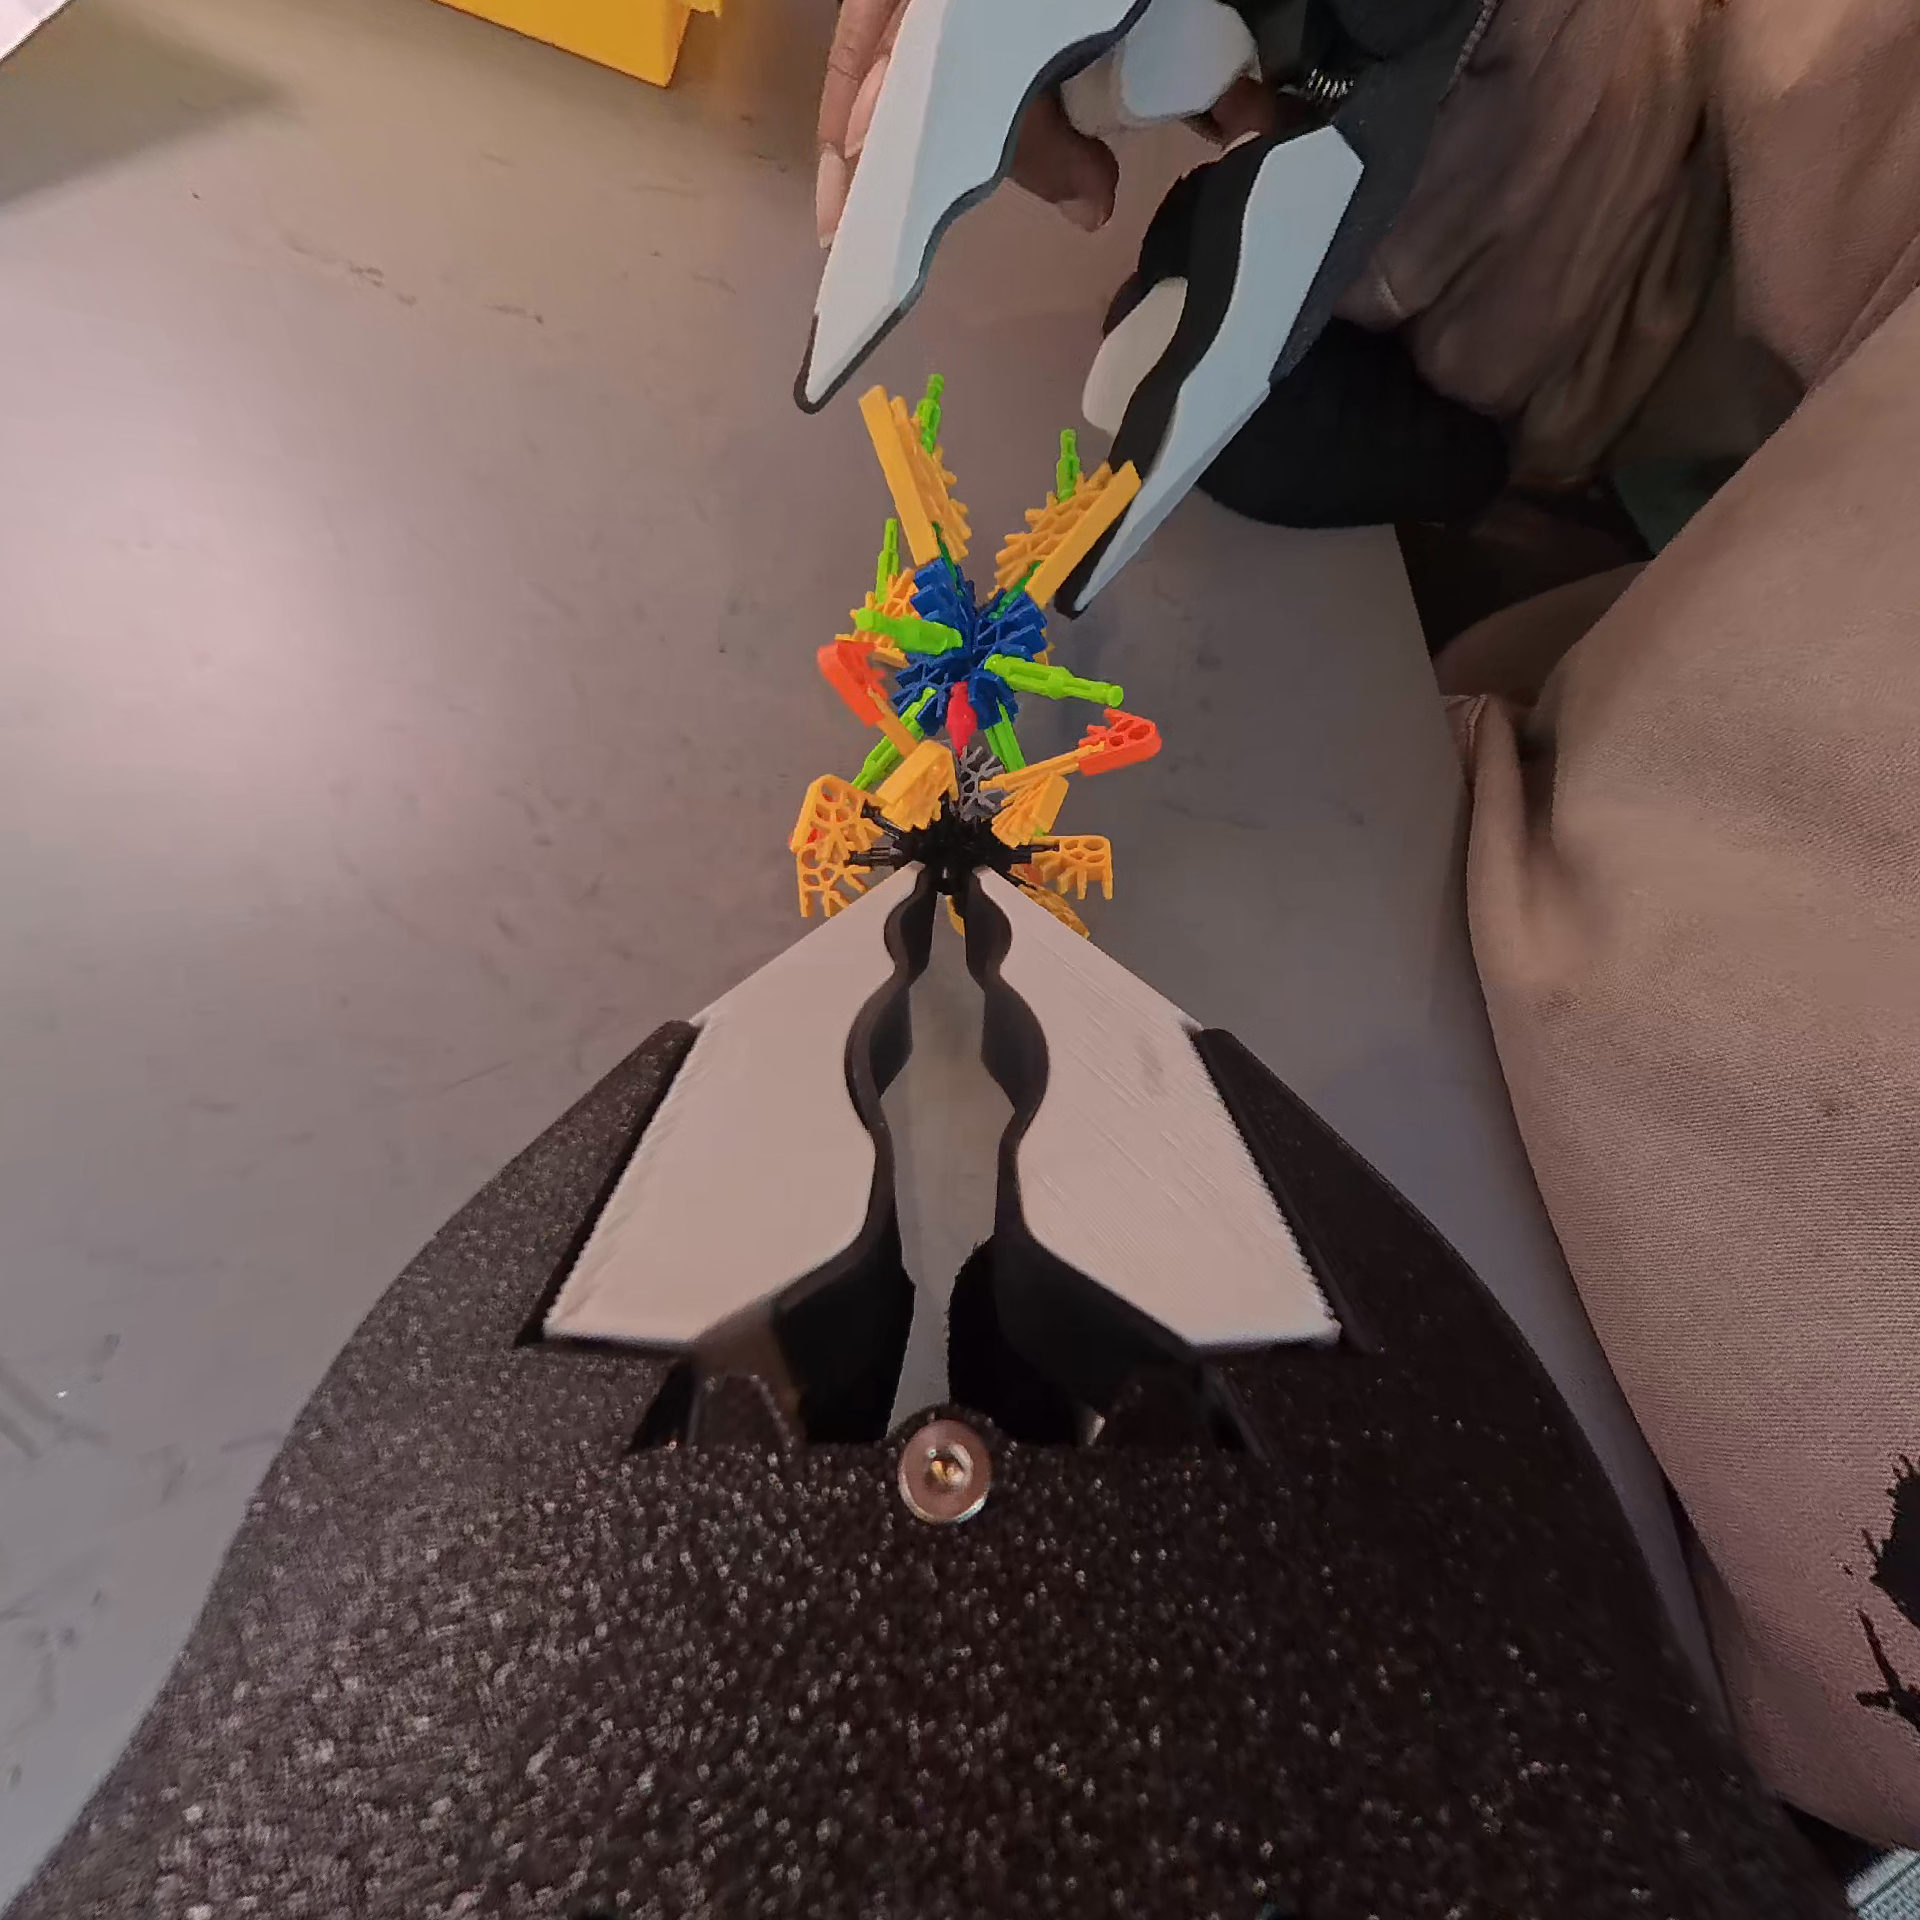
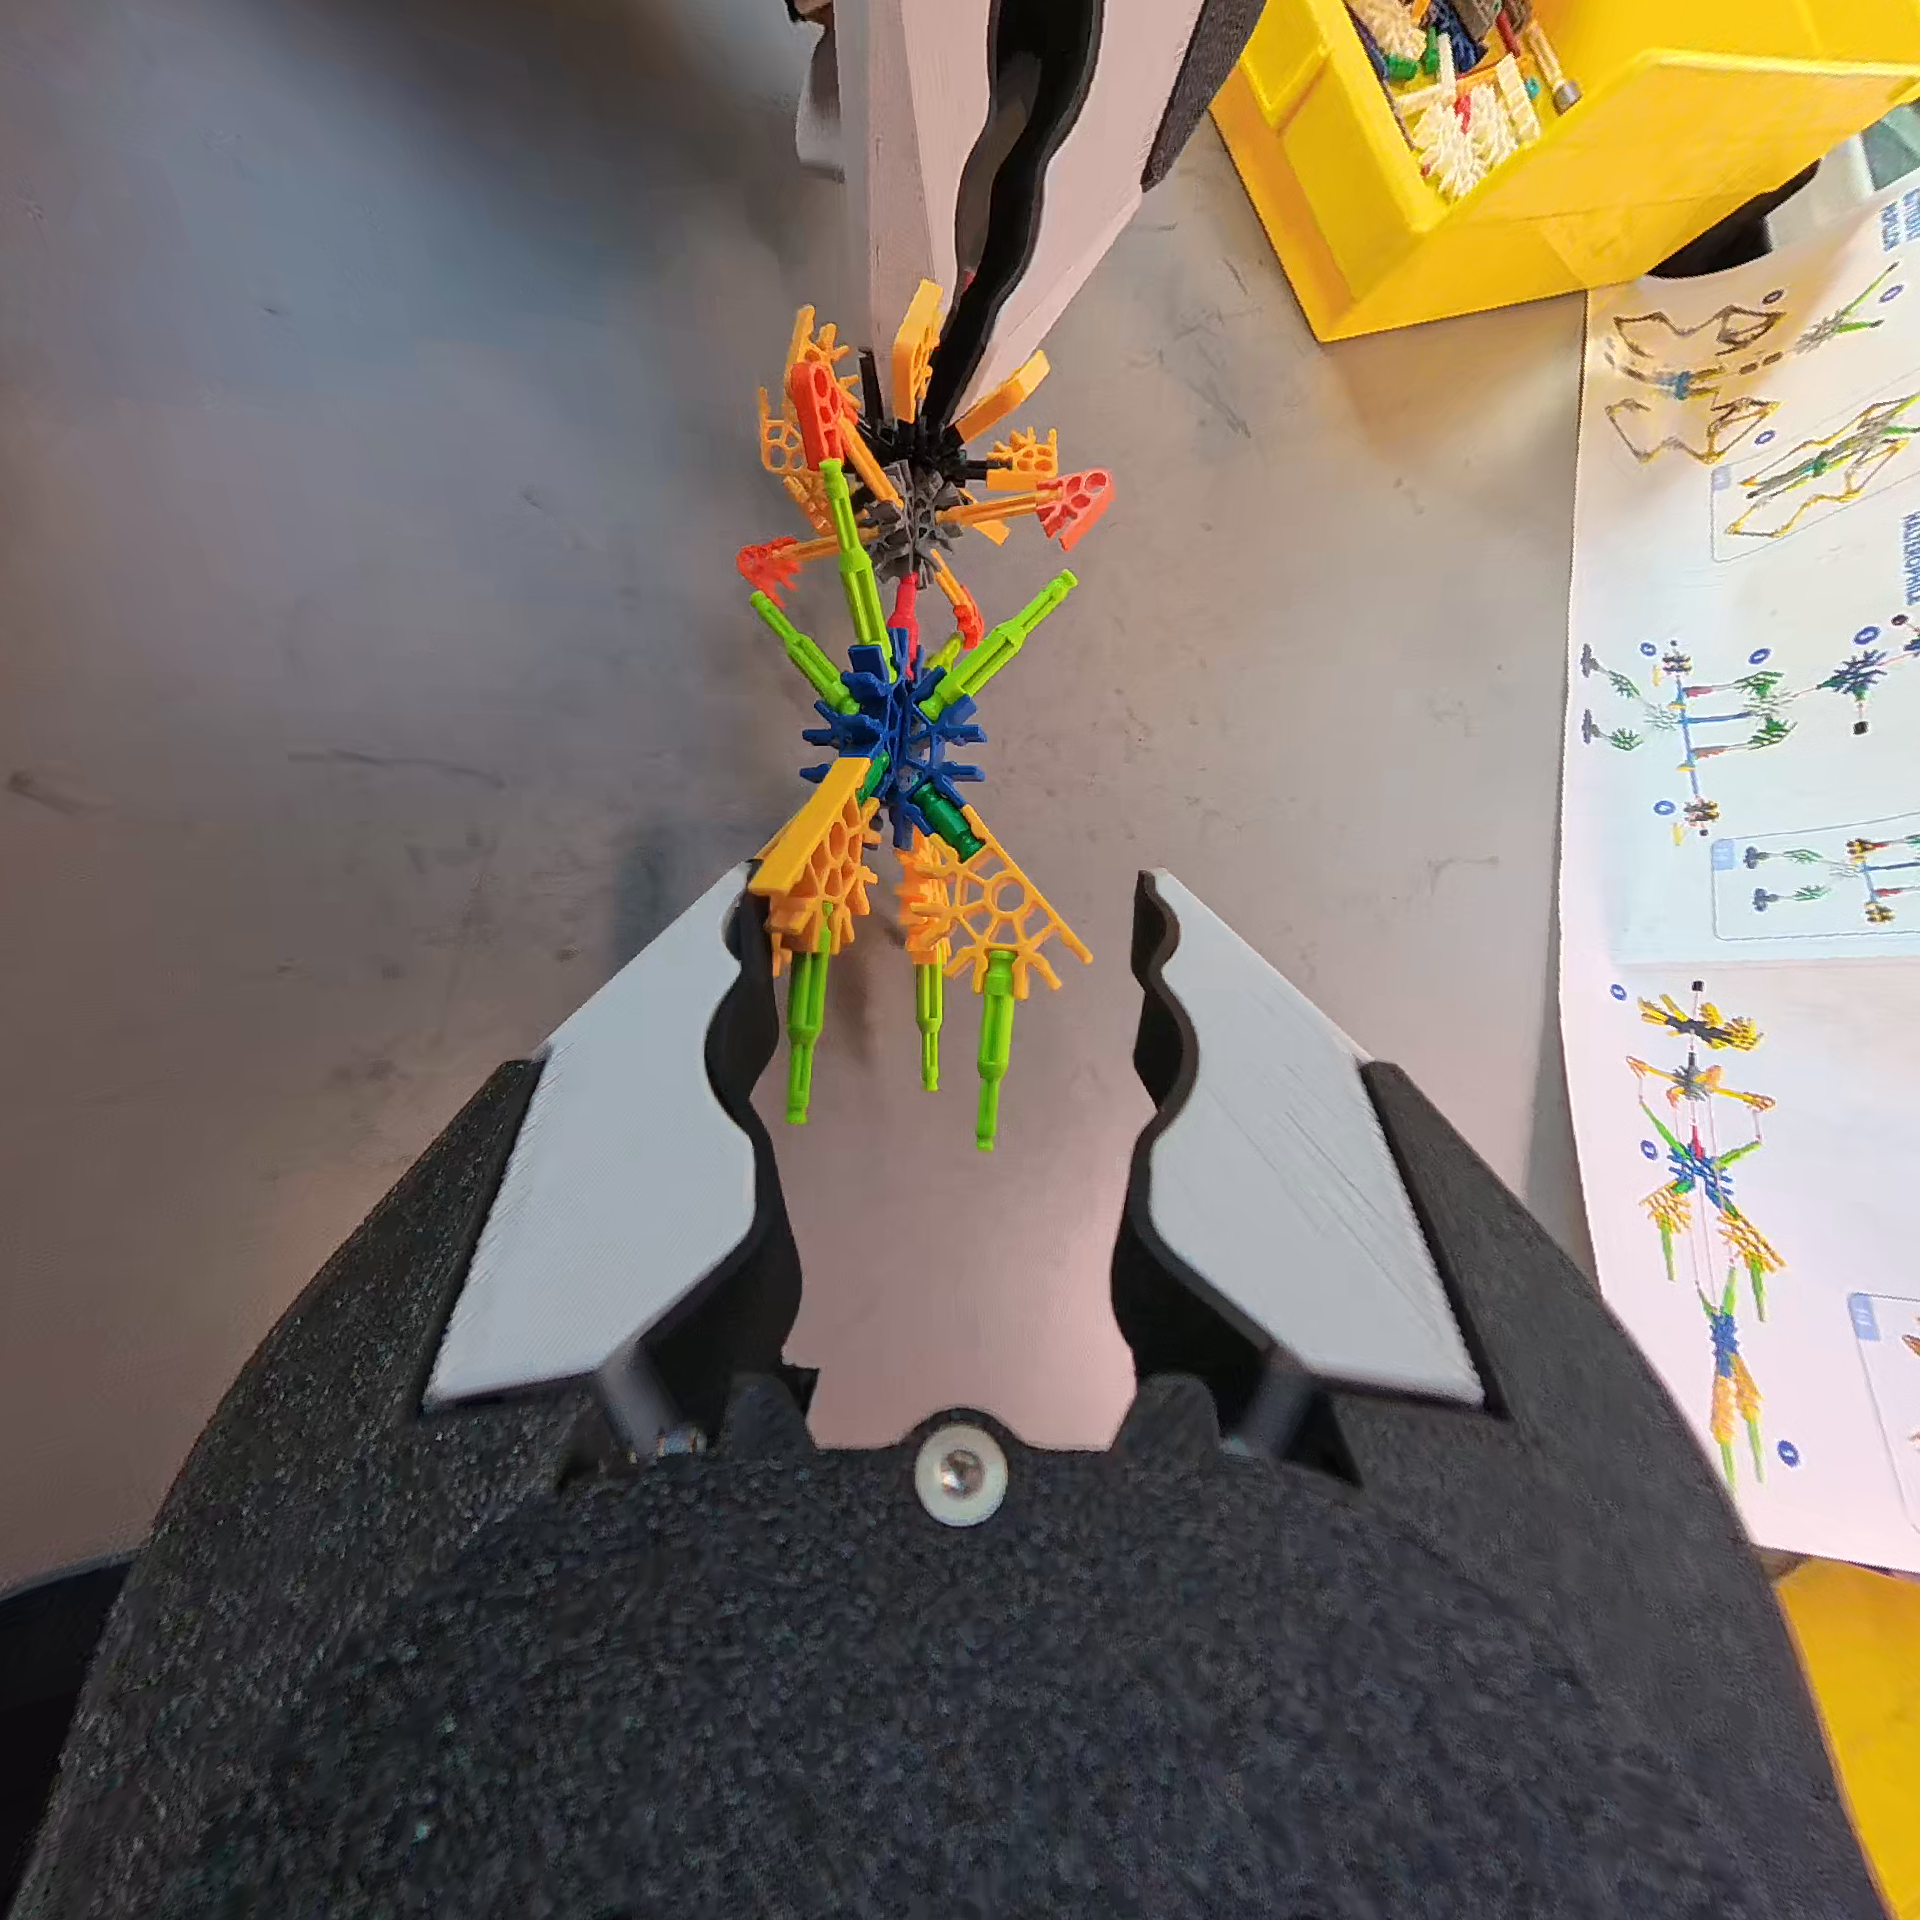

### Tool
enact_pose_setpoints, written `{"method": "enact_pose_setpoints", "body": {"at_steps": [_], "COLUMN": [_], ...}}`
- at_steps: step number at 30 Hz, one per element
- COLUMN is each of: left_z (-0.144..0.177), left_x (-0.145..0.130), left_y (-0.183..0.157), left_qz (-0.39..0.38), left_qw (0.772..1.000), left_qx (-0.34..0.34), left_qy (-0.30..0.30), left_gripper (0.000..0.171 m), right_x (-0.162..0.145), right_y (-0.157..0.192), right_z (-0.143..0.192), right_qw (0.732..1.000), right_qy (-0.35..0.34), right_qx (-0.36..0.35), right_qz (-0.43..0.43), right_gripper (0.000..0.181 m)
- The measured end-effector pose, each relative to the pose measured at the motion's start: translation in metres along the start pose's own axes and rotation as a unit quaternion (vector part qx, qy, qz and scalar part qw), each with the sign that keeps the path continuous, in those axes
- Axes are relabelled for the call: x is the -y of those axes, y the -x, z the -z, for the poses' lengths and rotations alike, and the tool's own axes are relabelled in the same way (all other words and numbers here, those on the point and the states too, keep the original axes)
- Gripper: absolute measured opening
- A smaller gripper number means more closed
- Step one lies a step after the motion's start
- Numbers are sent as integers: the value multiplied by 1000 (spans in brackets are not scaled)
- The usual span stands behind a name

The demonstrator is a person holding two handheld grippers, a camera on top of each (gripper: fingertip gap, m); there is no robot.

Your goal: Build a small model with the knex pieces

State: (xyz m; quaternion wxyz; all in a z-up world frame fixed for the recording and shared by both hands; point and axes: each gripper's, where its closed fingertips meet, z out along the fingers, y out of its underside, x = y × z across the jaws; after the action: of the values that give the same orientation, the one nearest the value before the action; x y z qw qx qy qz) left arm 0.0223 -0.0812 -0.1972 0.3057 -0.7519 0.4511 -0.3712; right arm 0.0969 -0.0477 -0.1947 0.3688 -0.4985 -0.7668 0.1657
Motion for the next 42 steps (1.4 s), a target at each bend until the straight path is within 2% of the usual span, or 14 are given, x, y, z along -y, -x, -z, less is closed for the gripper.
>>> {"method": "enact_pose_setpoints", "body": {"at_steps": [6, 7, 10, 12, 15, 20, 24, 26, 29, 34, 42], "left_z": [-2, -3, -4, -2, 8, 34, 37, 33, 31, 38, 46], "left_x": [-10, -11, -12, -11, -13, -19, -31, -33, -31, -26, -24], "left_y": [6, 6, 7, 7, 9, 11, 2, -5, -6, 3, 29], "left_qz": [-9, -10, -13, -11, -6, 9, 13, 6, -16, -13, -3], "left_qw": [1000, 1000, 1000, 1000, 1000, 998, 997, 997, 995, 990, 977], "left_qx": [3, 4, 6, 8, 20, 60, 74, 76, 98, 132, 208], "left_qy": [21, 24, 26, 21, 18, -10, -17, -16, -11, -38, -51], "left_gripper": [5, 5, 6, 10, 20, 21, 23, 26, 28, 28, 27], "right_x": [-6, -9, -19, -20, -22, -23, -19, -16, -19, -15, -17], "right_y": [4, 7, 10, 7, 4, 10, 13, 14, 9, -10, -56], "right_z": [21, 22, 22, 24, 29, 29, 13, 2, -12, -23, -50], "right_qw": [999, 998, 996, 992, 992, 996, 996, 995, 994, 993, 993], "right_qy": [-17, -15, -15, -35, -31, -7, 9, 14, 40, 9, 31], "right_qx": [5, 10, 12, 20, 11, -19, -67, -80, -87, -48, -43], "right_qz": [-50, -61, -88, -116, -119, -90, -61, -51, -44, -108, -107], "right_gripper": [77, 75, 52, 50, 63, 68, 88, 91, 75, 57, 58]}}
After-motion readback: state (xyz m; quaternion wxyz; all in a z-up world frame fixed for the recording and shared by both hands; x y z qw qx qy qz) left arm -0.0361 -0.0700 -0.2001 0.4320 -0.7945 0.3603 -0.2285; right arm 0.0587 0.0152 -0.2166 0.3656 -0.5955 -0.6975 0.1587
